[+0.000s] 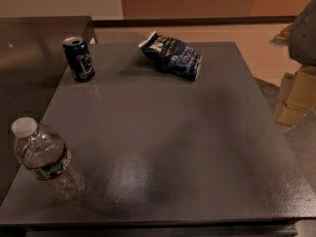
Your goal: Knock water bottle over
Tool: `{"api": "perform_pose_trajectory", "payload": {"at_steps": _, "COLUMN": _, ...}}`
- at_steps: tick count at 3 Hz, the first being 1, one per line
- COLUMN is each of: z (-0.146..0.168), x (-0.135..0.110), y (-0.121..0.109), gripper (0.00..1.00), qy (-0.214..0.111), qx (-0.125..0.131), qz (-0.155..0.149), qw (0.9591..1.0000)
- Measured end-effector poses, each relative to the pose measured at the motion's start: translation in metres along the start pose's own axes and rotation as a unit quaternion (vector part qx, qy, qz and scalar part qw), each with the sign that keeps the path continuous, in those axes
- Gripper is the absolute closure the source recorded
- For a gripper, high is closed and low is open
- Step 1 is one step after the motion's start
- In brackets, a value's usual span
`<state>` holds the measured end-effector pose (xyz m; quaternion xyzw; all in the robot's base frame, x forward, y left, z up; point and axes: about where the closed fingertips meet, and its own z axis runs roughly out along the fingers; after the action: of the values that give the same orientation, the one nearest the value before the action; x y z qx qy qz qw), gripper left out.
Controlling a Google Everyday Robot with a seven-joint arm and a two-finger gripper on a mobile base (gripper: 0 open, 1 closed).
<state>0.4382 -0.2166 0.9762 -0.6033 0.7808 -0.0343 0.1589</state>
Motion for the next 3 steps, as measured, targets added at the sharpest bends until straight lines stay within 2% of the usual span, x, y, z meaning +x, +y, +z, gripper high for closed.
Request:
{"api": "perform_pose_trajectory", "payload": {"at_steps": 1, "z": -0.001, "x": -0.001, "y": 0.000, "gripper": 0.00, "qy": -0.001, "qx": 0.001, "qz": 0.000, "qw": 1.0000}}
{"api": "perform_pose_trajectory", "payload": {"at_steps": 2, "z": 0.007, "x": -0.022, "y": -0.001, "gripper": 0.00, "qy": -0.045, "qx": -0.014, "qz": -0.006, "qw": 0.9989}}
{"api": "perform_pose_trajectory", "payload": {"at_steps": 3, "z": 0.026, "x": -0.071, "y": 0.005, "gripper": 0.00, "qy": -0.120, "qx": -0.038, "qz": -0.031, "qw": 0.9915}}
